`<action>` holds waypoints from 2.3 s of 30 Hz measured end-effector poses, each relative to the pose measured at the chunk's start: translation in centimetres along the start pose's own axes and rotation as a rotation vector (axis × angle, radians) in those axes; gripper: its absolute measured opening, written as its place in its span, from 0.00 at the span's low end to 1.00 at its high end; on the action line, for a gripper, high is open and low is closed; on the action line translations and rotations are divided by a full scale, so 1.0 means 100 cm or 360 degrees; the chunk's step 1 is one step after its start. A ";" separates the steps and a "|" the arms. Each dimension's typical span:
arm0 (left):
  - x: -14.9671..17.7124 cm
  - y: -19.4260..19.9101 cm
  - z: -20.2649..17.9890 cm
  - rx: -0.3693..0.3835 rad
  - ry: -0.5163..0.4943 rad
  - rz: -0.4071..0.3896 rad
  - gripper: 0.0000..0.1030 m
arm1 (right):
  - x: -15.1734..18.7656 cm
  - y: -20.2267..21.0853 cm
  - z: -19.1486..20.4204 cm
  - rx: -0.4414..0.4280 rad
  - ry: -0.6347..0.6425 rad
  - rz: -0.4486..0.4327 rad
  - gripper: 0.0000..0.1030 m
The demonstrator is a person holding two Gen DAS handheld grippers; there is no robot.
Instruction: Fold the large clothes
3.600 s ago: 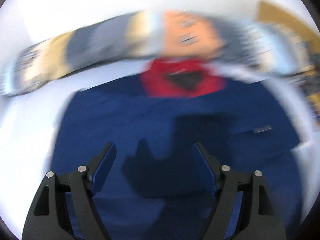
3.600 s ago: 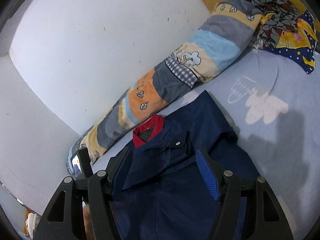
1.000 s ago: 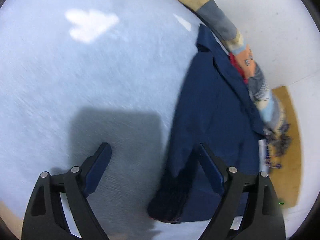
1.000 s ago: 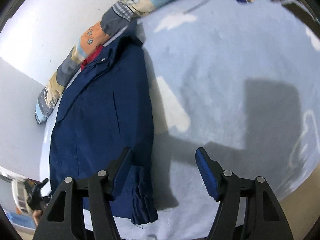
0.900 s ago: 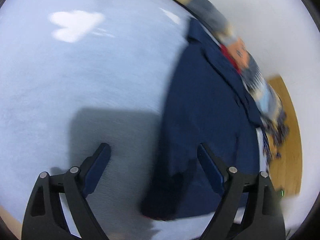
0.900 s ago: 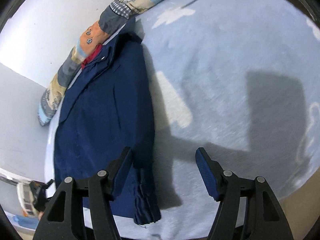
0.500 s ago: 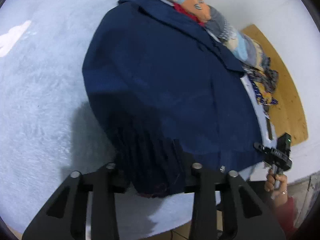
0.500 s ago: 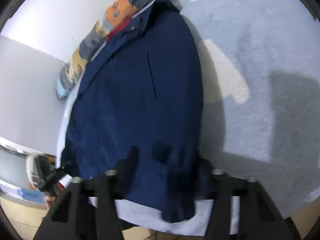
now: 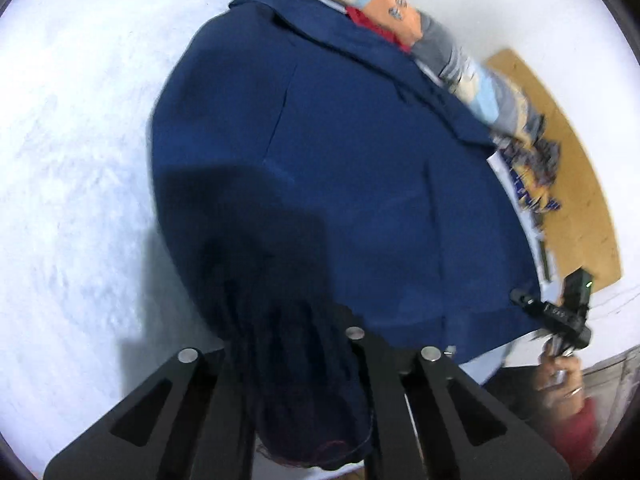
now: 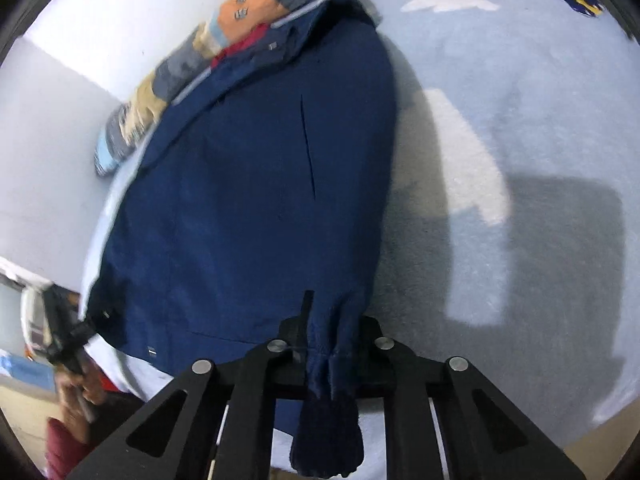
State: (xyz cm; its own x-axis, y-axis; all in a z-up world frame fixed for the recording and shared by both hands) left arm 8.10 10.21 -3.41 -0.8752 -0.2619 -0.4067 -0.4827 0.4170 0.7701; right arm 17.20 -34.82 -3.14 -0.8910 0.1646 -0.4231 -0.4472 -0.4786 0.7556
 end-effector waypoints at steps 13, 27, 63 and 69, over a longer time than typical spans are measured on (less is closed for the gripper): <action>0.048 0.034 0.007 -0.0041 0.0009 0.0011 0.05 | 0.019 0.047 -0.003 0.0060 0.0018 -0.0135 0.11; 0.007 0.152 0.102 -0.0344 0.0338 -0.0382 0.51 | 0.001 0.071 0.009 0.0167 0.0036 -0.0404 0.43; -0.011 0.129 0.058 -0.0240 0.0145 -0.0029 0.59 | -0.005 0.049 0.033 0.0039 0.0036 -0.0342 0.52; -0.002 0.055 0.063 -0.0161 0.0210 0.0144 0.59 | -0.010 0.050 -0.023 0.0101 -0.0272 -0.0290 0.52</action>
State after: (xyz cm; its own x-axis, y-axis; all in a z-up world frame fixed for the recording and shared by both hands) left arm 5.38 18.00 -2.16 -0.8999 -0.3419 -0.2706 -0.3906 0.3561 0.8489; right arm 16.00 -39.35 -0.10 -0.7930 0.3889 -0.4689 -0.6010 -0.3733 0.7067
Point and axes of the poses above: each gripper's, at about its wrist camera, not at the fingertips, and y roughly against the way its jaws point, z to its left, x to its underside, the point moved 1 cm from there along -y, roughly the way its jaws point, and after that the axes turned 3 degrees about -z, right-handed, at the moved point
